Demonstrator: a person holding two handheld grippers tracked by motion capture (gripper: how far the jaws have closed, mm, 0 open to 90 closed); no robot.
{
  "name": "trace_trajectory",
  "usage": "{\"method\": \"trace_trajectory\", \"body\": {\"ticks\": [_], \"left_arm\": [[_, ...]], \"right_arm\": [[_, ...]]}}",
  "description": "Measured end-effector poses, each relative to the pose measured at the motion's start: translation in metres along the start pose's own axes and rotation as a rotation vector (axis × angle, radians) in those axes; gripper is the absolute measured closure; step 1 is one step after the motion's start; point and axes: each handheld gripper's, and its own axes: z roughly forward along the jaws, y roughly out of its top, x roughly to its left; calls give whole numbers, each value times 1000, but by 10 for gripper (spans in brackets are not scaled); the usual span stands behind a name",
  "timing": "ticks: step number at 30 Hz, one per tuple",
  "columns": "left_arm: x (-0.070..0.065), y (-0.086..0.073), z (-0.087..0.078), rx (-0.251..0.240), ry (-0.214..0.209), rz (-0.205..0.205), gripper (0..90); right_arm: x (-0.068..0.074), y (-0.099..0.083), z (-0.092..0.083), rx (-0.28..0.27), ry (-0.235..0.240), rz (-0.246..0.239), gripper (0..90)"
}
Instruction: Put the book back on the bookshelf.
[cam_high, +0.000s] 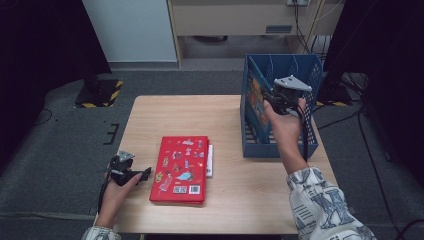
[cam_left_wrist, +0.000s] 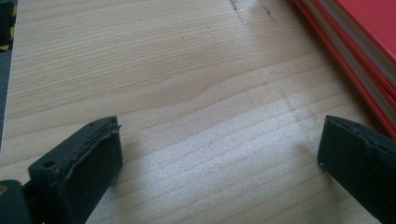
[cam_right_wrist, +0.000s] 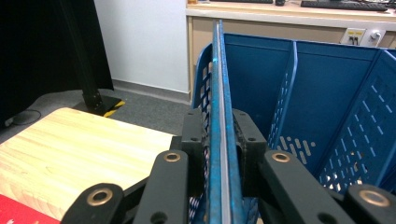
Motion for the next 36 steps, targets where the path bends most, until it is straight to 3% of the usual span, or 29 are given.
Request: {"method": "trace_trajectory", "body": {"ticks": [11,24,36], "left_arm": [[-1,1,1,-1,-2,1,0],[-1,1,1,-2,-4,4,0],[-2,1,1,-1,-7,9,0]], "right_arm": [[-3,1,2,-10,-35,-15,827],[0,3,25,-67,-84,-16,829],[7,3,32,-66,-114,-11,824]]}}
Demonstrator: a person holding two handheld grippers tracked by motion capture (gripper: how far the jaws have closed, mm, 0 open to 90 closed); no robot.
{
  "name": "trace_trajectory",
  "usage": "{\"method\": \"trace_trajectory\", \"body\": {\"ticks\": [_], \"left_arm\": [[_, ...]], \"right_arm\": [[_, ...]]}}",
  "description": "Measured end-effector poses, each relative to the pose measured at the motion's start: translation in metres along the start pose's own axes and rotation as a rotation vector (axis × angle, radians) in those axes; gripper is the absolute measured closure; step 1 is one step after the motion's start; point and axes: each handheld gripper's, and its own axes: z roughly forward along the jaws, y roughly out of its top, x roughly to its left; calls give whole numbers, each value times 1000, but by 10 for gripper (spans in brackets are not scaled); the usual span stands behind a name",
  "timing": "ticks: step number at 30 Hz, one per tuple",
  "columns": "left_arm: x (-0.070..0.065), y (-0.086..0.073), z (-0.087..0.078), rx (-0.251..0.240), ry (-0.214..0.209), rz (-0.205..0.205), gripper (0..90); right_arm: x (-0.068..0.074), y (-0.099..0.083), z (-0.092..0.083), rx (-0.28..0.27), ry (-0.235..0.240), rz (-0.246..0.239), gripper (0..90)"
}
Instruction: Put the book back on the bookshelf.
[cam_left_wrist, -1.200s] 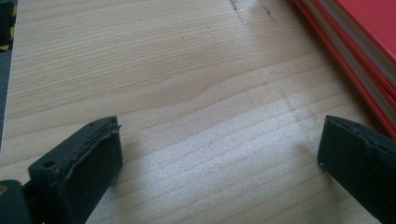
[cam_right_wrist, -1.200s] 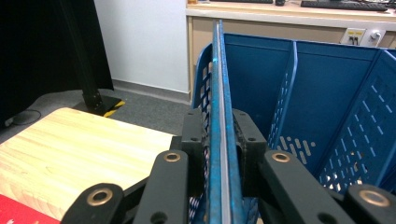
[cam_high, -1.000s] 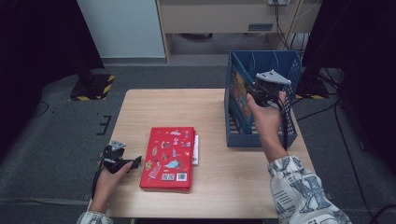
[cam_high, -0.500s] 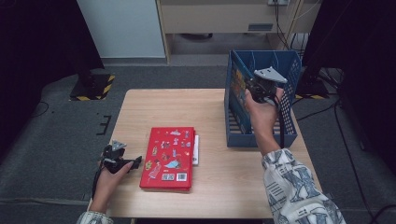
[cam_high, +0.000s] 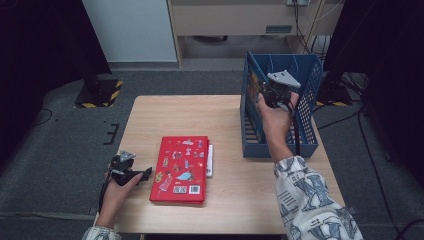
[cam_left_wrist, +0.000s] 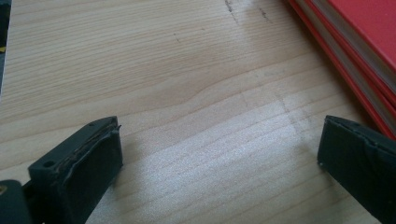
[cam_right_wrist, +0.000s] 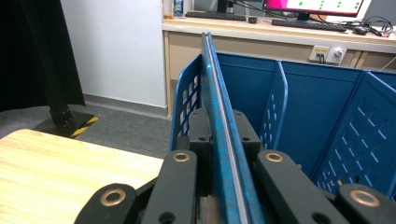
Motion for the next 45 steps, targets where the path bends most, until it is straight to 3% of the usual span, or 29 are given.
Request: {"method": "trace_trajectory", "body": {"ticks": [6,11,20,24,37,45], "left_arm": [[0,0,0,0,-1,0,0],[0,0,0,0,-1,1,0],[0,0,0,1,-2,1,0],[0,0,0,1,-2,1,0],[0,0,0,1,-2,1,0],[0,0,0,1,-2,1,0]], "right_arm": [[6,0,2,-4,-13,1,816],[10,0,3,-3,7,-8,790],[10,-7,-5,5,106,6,594],[12,-10,-8,14,128,-9,577],[22,-15,-20,-1,208,8,536],[21,-16,-19,1,210,7,540]]}}
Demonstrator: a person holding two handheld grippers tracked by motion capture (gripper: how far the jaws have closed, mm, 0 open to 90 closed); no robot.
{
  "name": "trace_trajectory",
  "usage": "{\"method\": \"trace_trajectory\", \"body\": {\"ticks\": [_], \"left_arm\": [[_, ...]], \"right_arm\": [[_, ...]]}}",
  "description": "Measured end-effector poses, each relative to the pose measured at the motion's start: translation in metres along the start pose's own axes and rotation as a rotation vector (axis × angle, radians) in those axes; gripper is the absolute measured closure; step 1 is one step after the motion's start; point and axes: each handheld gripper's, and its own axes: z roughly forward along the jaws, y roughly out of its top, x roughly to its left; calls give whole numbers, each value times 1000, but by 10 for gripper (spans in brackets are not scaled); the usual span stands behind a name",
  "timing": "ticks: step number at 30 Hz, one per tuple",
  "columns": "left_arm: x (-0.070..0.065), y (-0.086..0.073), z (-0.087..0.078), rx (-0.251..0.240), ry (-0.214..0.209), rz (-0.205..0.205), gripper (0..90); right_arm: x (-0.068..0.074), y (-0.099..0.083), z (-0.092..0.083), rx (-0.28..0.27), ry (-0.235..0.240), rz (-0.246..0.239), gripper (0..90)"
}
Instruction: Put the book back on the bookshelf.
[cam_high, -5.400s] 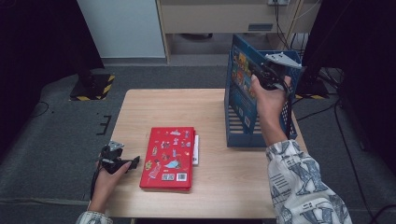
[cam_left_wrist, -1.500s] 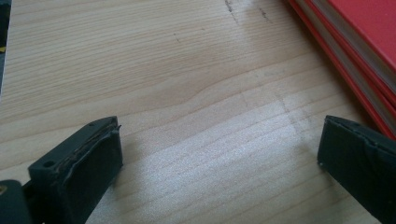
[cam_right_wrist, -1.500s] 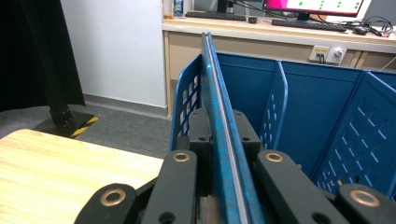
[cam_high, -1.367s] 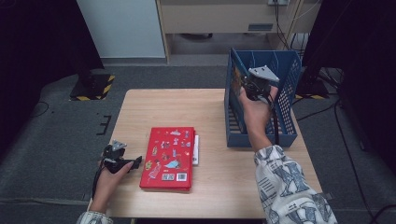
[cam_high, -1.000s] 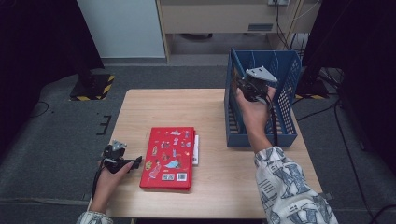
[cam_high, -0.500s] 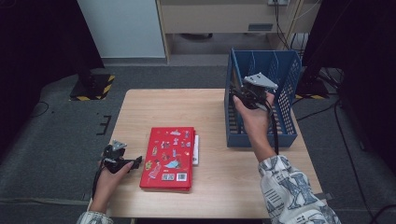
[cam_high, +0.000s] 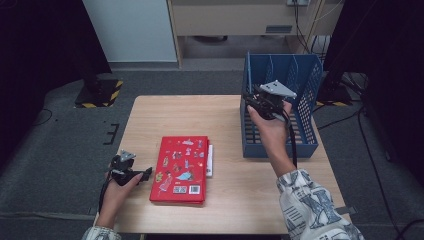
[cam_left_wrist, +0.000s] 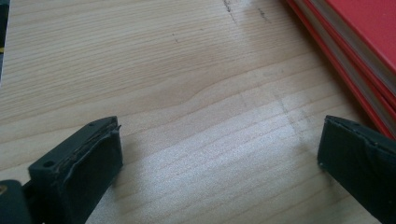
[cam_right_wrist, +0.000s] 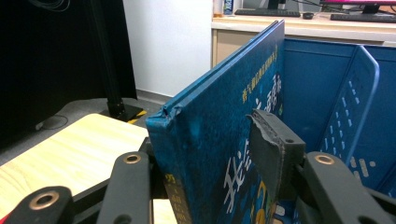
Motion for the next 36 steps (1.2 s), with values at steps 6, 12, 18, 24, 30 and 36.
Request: {"method": "trace_trajectory", "body": {"ticks": [6,12,18,24,30,36], "left_arm": [[0,0,0,0,0,0,0],[0,0,0,0,0,0,0],[0,0,0,0,0,1,0],[0,0,0,0,0,1,0],[0,0,0,0,-1,1,0],[0,0,0,-1,-1,0,0]], "right_arm": [[0,0,2,0,7,6,564],[-2,-1,4,6,5,11,579],[-3,-1,3,9,13,14,570],[-5,-1,0,2,27,27,475],[-5,-2,-8,-15,72,26,376],[-1,-10,-17,-5,106,5,229]]}}
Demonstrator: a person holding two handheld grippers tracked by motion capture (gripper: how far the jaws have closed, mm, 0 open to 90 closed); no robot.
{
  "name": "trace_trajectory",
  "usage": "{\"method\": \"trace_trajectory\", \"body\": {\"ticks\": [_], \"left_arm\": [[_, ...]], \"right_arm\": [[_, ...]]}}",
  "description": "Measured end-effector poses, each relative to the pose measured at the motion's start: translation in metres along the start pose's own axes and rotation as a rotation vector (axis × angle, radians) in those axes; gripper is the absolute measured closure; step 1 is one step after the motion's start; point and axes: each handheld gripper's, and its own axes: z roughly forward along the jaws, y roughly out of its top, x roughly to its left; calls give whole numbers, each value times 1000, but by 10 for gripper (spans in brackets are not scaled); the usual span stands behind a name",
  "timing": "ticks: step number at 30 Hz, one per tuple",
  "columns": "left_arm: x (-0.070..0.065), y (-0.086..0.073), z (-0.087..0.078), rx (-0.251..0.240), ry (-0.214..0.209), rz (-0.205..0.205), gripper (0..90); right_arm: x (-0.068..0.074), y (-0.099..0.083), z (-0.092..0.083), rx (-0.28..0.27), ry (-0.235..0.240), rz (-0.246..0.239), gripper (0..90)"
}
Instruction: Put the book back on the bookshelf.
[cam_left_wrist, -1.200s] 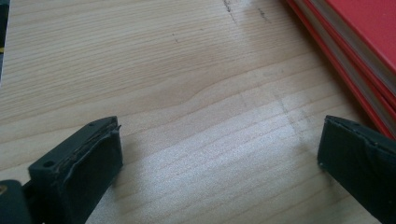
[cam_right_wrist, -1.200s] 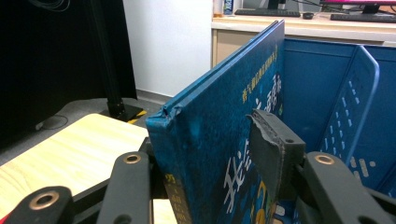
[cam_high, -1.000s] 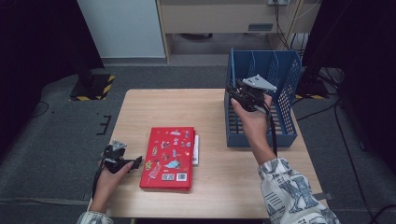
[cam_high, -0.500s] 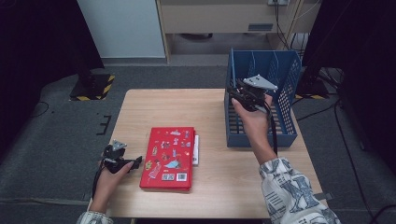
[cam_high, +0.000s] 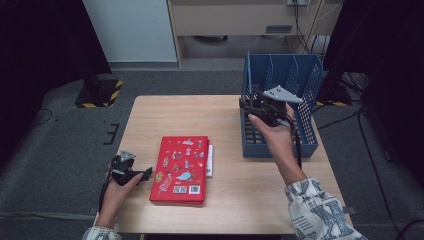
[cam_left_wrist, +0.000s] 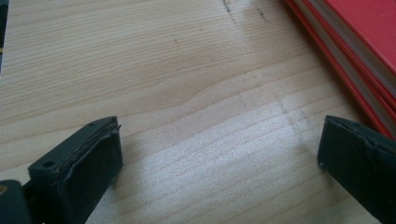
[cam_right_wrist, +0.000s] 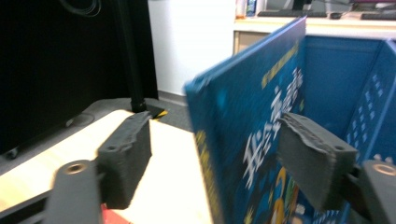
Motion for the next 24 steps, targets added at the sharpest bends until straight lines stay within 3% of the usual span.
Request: {"method": "trace_trajectory", "body": {"ticks": [2,14,22,24], "left_arm": [[0,0,0,0,0,0,0],[0,0,0,1,-1,-1,0],[-1,0,0,0,0,-1,0],[-1,0,0,0,0,-1,0]], "right_arm": [[2,-4,-2,34,23,-6,193],[14,-41,-22,91,73,-10,100],[22,-62,-41,102,106,-43,60],[23,-68,-45,100,115,-32,60]]}}
